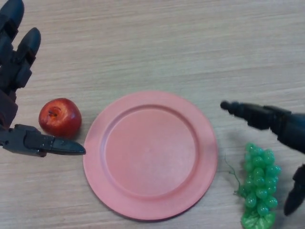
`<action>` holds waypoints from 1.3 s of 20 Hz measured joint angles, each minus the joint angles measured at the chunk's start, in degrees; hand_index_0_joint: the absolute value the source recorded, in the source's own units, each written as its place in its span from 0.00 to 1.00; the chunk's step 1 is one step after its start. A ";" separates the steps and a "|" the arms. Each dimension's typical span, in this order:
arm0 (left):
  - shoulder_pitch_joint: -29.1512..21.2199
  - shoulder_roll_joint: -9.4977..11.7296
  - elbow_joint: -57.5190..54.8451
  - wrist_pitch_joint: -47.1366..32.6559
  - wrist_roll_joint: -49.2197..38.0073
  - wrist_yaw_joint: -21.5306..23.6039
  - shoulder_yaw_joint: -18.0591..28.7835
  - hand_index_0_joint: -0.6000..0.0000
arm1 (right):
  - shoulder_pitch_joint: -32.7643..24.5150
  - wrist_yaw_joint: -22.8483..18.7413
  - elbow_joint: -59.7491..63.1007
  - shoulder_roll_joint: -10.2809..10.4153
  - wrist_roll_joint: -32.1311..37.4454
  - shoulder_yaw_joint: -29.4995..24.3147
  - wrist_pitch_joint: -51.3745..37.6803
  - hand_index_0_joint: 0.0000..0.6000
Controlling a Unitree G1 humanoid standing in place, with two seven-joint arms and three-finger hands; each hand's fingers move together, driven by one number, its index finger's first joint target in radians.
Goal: Pick up the green grapes and place it on the plate
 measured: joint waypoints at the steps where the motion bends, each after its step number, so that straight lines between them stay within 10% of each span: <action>1: 0.00 0.00 0.37 -0.28 0.00 0.00 -0.01 1.00 | -0.11 -0.26 2.50 -0.34 -1.01 0.03 -1.71 0.00; 5: 0.00 0.00 1.13 -1.01 0.94 0.01 0.02 1.00 | -0.96 -5.24 13.50 -2.54 -5.99 -0.02 -7.09 0.00; 10: 0.00 0.00 1.13 -1.11 1.26 0.01 -0.16 1.00 | -1.41 -5.64 14.74 -2.17 -2.47 0.22 -4.84 0.99; 19: 0.66 -1.05 1.27 -2.09 3.23 0.01 -0.55 1.00 | -1.28 -10.02 15.04 0.09 -2.15 1.63 -6.71 1.00; 22: 0.99 -1.10 1.26 -2.76 3.27 0.01 -0.53 1.00 | 0.96 -0.28 4.73 0.24 1.49 1.49 3.40 1.00; 26: 1.04 -1.10 1.16 -2.79 3.30 0.01 -0.53 1.00 | -0.10 0.91 -15.63 2.46 15.08 -1.11 28.79 1.00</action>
